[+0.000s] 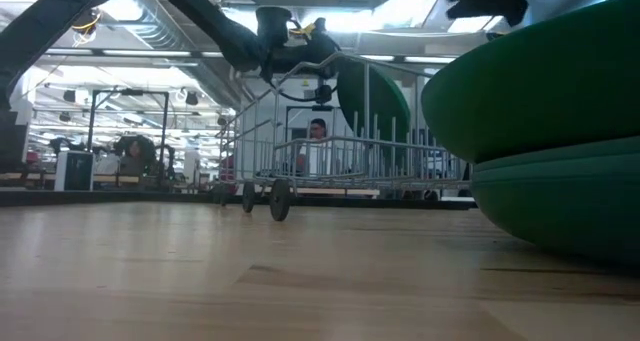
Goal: Sort dishes
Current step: Put the green plate into the dish rack
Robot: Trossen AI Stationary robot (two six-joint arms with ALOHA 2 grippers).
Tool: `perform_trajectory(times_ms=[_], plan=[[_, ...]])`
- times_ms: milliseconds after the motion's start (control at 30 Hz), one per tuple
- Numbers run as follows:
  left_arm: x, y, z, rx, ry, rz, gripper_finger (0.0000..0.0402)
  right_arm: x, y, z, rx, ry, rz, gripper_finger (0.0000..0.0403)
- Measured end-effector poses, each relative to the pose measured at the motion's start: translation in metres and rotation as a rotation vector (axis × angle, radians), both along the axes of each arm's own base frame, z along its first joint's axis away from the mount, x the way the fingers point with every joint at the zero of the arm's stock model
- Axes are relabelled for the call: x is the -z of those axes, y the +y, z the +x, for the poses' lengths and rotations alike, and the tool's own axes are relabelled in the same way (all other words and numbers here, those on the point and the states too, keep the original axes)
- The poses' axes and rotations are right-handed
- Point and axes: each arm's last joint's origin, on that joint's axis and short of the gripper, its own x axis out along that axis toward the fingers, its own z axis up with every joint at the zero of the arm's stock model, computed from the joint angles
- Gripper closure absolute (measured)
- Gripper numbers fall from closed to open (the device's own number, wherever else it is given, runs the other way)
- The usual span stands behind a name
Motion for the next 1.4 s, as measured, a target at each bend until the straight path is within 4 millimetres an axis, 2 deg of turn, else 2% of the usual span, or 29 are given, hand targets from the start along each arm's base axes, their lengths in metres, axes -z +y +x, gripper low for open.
perform_trajectory(times_ms=[167,333,500,700,1033,1200,1400], plan=[[0.0,0.0,0.0,-0.001,-0.002,0.001,0.0401,0.017,0.0,0.02,0.073,0.073,-0.04,0.0224],[0.0,0.0,0.0,-0.001,0.0,-0.001,0.0401,0.033,-0.008,0.036,0.069,0.147,0.022,0.0224],[-0.001,0.0,0.0,0.001,-0.009,0.007,0.0401,0.038,-0.02,0.043,0.011,0.167,0.111,0.0224],[-0.001,-0.002,0.002,0.006,-0.009,0.001,0.0401,0.04,-0.028,0.046,-0.074,0.179,0.249,0.0224],[-0.001,-0.006,0.005,0.016,-0.012,0.0,0.0401,0.049,-0.024,0.044,-0.122,0.266,0.403,0.0224],[-0.001,-0.009,0.008,0.024,-0.011,0.0,0.0401,0.053,-0.025,0.042,-0.089,0.304,0.408,0.0224],[0.0,-0.011,0.009,0.028,-0.008,0.005,0.0401,0.049,-0.026,0.045,-0.043,0.241,0.37,0.0224]])
